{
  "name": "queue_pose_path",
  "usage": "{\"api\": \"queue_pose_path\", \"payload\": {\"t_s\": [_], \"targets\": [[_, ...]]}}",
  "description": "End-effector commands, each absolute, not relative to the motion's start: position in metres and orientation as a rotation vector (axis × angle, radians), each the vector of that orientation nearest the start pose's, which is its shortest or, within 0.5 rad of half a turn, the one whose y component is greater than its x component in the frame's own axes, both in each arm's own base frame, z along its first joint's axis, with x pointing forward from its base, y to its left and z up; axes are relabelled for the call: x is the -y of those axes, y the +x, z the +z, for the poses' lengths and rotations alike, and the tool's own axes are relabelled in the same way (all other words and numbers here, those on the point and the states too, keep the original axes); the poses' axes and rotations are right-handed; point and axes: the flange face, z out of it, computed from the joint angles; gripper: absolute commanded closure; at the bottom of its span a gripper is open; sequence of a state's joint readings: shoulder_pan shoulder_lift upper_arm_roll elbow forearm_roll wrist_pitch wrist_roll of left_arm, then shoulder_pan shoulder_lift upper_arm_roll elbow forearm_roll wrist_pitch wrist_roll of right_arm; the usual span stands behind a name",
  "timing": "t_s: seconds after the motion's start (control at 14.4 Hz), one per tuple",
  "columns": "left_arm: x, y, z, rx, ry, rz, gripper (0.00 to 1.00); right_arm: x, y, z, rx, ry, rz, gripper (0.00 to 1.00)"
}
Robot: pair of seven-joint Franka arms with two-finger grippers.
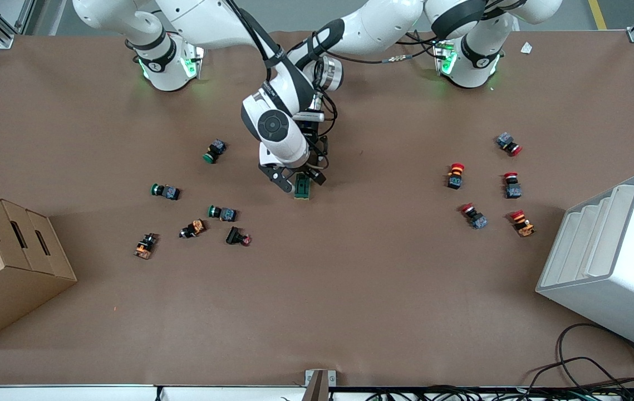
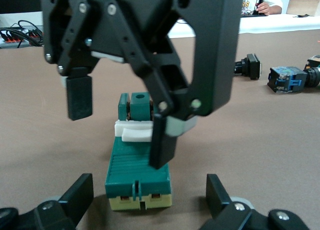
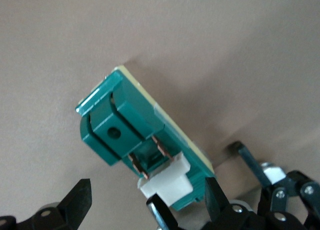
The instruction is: Close load switch with both arms
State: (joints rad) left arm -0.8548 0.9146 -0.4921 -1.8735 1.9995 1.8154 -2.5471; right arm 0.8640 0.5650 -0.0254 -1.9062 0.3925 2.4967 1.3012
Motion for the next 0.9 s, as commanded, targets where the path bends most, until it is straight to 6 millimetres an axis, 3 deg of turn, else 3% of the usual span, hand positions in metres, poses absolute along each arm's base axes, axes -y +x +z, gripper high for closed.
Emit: {"api": "queue_pose_path", "payload": {"t_s": [0.0,0.14,0.83], "targets": [[0.567,0.205,0.062,-0.271,-2.622,-1.803,0.01,-0.473,0.417,0.207,-1.144,-2.736,0.268,0.0],[0.567,0.206,0.056,-0.276,-2.616,-1.793,0.0,-0.477,0.415,0.208,-1.136,-2.733,0.267,0.0],[0.572,0.21,0.06,-0.263,-2.615,-1.804,0.0,-0.466,0.457,0.232,-1.149,-2.673,0.226,0.0]]}}
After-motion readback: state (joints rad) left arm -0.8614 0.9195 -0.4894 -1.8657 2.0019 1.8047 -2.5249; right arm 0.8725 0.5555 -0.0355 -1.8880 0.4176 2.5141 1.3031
